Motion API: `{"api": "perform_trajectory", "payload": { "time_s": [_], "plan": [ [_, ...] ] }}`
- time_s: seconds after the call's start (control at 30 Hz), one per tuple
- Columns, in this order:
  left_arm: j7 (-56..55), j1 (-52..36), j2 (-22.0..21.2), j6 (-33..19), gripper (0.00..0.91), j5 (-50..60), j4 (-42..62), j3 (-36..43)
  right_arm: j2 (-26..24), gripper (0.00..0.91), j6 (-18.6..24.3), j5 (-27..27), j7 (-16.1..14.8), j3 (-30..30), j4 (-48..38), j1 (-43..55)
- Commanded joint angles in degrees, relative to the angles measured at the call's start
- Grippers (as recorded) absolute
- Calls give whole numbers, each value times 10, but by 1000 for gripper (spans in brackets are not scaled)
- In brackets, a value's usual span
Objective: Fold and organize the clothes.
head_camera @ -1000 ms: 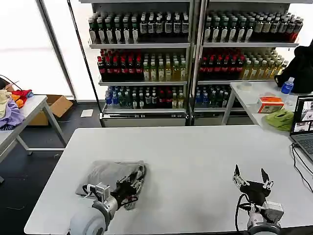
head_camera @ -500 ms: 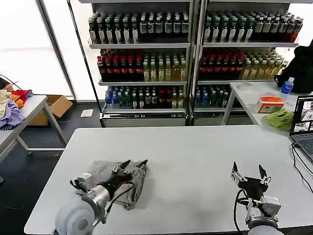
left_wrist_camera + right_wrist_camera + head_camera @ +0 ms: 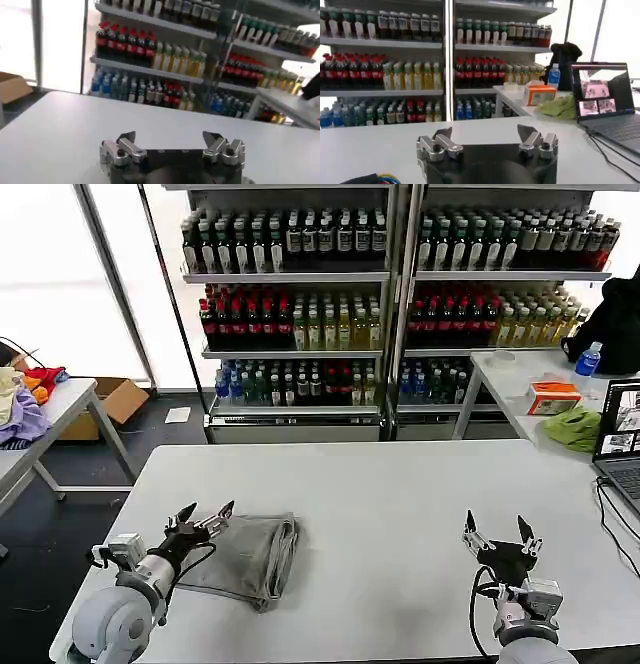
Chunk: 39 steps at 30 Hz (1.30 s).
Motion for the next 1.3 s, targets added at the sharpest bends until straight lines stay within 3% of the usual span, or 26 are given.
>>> {"api": "perform_trajectory", "payload": {
  "time_s": [0.03,0.9,0.97,1.0,1.03,1.1,1.3],
  "plan": [
    [21,8,6,-16,907,78,59,-24,-3,907,1,2,0,-2,3,2],
    [59,17,-2,-18,907,86,127,-18,5,907,4,-4,-1,2,4,-8],
    [62,20,-3,-16,816,83,125,-18,6,907,4,-4,-1,2,4,-8],
    [63,21,-4,-15,605,83,125,-18,6,907,4,-4,-1,2,4,-8],
    [65,22,-4,-15,524,82,125,-18,5,907,5,-4,-1,2,4,-9],
    [65,24,-6,-14,30,69,123,-18,5,907,5,-4,-1,2,3,-9],
    [68,30,-9,-15,0,65,121,-18,5,907,6,-4,-1,1,2,-8]
  ]
}}
